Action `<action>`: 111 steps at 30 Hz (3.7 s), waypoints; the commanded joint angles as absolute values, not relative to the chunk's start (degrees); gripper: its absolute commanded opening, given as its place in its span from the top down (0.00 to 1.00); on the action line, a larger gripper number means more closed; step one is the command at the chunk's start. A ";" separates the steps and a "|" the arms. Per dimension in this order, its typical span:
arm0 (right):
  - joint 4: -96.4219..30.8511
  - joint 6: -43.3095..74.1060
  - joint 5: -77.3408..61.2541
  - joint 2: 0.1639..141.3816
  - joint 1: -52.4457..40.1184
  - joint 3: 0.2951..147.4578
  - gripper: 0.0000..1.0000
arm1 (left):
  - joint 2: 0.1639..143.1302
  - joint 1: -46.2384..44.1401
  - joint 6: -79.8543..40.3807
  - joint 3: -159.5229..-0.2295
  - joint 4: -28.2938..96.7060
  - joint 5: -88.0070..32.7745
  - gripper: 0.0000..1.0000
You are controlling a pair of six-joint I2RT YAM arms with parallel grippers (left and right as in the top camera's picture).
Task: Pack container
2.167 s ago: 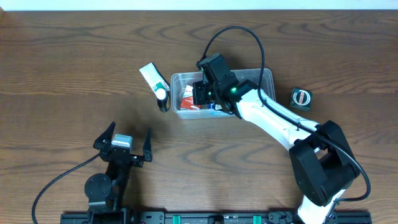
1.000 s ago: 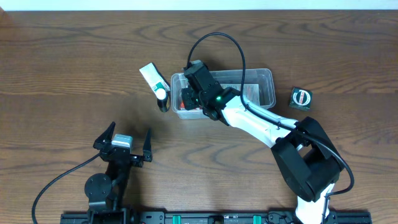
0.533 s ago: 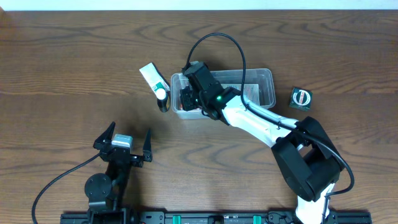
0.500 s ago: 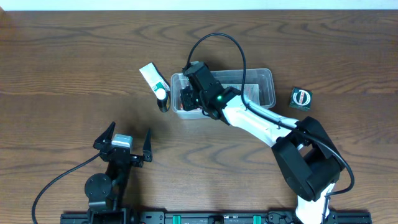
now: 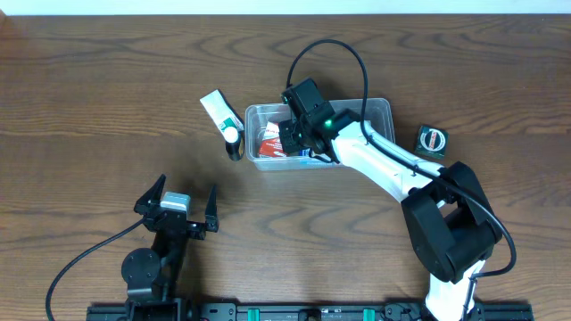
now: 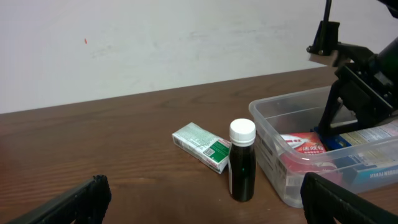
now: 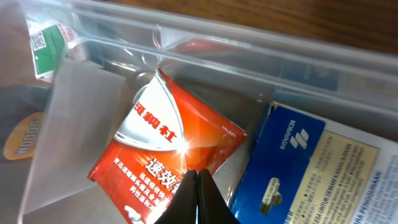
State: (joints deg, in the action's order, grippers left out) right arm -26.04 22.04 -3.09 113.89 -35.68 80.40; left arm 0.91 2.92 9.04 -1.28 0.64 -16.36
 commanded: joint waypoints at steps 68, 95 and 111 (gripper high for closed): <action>-29.95 27.27 4.10 117.45 -36.97 81.71 0.99 | 1.04 3.20 9.39 -0.23 2.55 -17.10 0.02; -28.62 33.43 -1.45 121.45 -35.83 81.69 0.99 | 1.04 3.20 9.39 -0.23 2.55 -17.10 0.02; -39.64 28.88 6.26 122.19 -34.30 92.66 0.99 | 1.04 3.20 9.39 -0.23 2.55 -17.10 0.02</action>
